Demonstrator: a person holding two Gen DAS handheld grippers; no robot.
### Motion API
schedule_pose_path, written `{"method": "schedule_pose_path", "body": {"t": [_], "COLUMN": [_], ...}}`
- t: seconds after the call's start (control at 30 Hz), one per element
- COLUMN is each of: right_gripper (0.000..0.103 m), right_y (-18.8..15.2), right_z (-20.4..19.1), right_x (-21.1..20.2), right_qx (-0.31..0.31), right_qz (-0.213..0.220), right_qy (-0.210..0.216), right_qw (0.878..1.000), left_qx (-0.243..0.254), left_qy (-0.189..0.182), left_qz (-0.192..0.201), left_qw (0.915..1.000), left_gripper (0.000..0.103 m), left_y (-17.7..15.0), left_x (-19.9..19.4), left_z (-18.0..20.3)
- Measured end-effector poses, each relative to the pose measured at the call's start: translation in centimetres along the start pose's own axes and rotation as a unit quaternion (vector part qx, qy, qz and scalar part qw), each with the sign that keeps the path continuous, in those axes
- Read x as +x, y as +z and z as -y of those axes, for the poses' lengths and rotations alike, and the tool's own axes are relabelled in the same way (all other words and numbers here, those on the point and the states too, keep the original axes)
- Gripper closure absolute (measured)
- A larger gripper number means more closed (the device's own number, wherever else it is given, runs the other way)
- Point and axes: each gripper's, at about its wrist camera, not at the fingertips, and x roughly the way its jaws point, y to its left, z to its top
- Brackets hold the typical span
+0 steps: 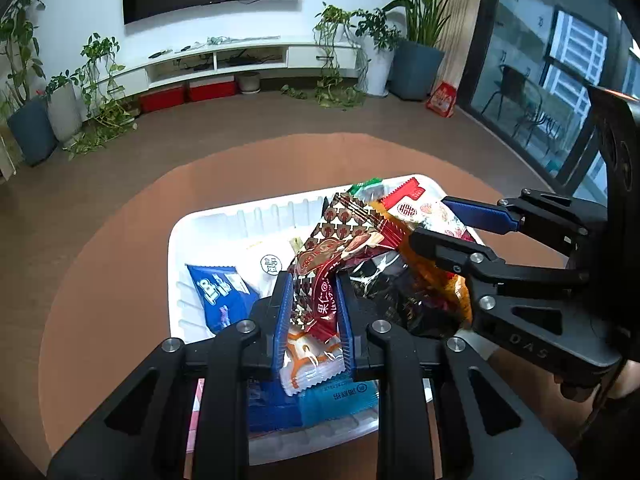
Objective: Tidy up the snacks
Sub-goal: 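Carry both packets over the tray and open both tools to release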
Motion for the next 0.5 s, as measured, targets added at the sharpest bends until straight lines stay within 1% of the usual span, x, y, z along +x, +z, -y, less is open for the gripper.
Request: {"method": "schedule_pose_path", "body": {"t": [0.13, 0.33, 0.37, 0.47, 0.5], "right_gripper": [0.066, 0.064, 0.064, 0.064, 0.064], "right_y": [-1.0, -1.2, -1.3, -1.4, -1.4], "right_z": [-0.6, -0.8, -0.8, -1.1, -1.1], "right_x": [0.6, 0.7, 0.7, 0.7, 0.6], "right_qx": [-0.005, -0.006, -0.007, -0.009, -0.01], "right_qz": [-0.013, -0.01, -0.01, -0.008, -0.007], "right_qy": [-0.012, -0.019, -0.02, -0.021, -0.022], "right_qw": [1.0, 1.0, 1.0, 1.0, 1.0], "left_qx": [0.0, 0.005, 0.005, 0.005, 0.004], "left_qy": [0.014, 0.014, 0.015, 0.017, 0.019], "left_qz": [-0.005, 0.0, -0.001, -0.001, 0.0], "left_qw": [0.9999, 0.9999, 0.9999, 0.9998, 0.9998], "left_gripper": [0.083, 0.081, 0.081, 0.074, 0.069], "left_y": [-0.6, -1.1, -0.4, -0.5, -0.4], "left_x": [0.9, 1.9, 2.6, 2.5, 2.5], "left_z": [0.5, 1.6, 0.8, 0.9, 0.8]}}
